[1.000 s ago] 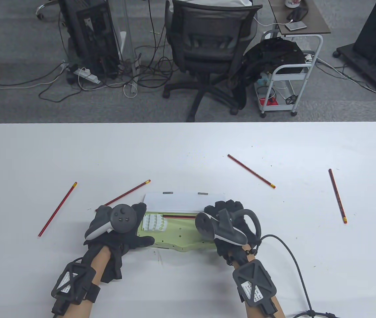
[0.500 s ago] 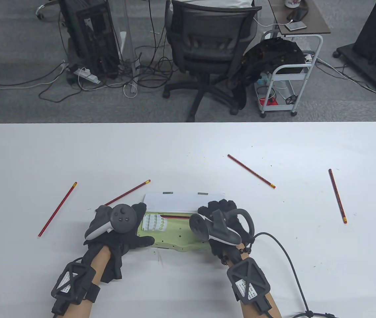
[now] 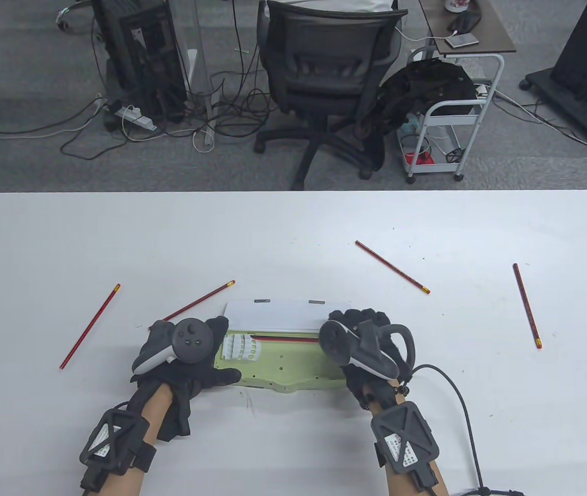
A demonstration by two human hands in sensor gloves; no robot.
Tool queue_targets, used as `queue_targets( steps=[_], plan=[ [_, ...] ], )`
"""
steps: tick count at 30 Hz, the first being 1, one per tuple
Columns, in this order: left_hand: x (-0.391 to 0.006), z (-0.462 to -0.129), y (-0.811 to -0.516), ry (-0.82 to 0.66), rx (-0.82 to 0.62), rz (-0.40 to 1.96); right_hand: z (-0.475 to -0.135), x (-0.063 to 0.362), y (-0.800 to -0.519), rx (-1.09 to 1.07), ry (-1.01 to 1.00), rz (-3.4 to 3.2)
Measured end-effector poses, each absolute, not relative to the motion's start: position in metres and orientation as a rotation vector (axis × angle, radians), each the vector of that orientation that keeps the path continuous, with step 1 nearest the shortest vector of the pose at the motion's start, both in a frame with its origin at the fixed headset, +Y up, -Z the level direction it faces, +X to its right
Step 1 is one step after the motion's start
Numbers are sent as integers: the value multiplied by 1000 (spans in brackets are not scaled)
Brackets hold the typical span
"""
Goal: Organize multifunction pencil case
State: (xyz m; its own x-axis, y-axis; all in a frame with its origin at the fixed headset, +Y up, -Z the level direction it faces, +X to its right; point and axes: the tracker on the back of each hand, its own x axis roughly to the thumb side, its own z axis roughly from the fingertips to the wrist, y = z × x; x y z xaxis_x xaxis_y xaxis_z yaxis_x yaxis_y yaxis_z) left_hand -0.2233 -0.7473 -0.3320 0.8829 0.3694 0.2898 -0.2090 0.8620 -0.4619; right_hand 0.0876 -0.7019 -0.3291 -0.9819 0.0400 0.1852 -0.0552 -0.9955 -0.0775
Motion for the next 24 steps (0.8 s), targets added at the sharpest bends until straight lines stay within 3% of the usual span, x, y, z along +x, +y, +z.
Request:
queue_targets(
  steps=[9,24],
  plan=[
    [-224,-332,-747,-382,-435,310,-338,116,-718,12,5,2990],
    [-224,-332,-748,-382,-435,310,-342,102,-729,-23,75,3048]
  ],
)
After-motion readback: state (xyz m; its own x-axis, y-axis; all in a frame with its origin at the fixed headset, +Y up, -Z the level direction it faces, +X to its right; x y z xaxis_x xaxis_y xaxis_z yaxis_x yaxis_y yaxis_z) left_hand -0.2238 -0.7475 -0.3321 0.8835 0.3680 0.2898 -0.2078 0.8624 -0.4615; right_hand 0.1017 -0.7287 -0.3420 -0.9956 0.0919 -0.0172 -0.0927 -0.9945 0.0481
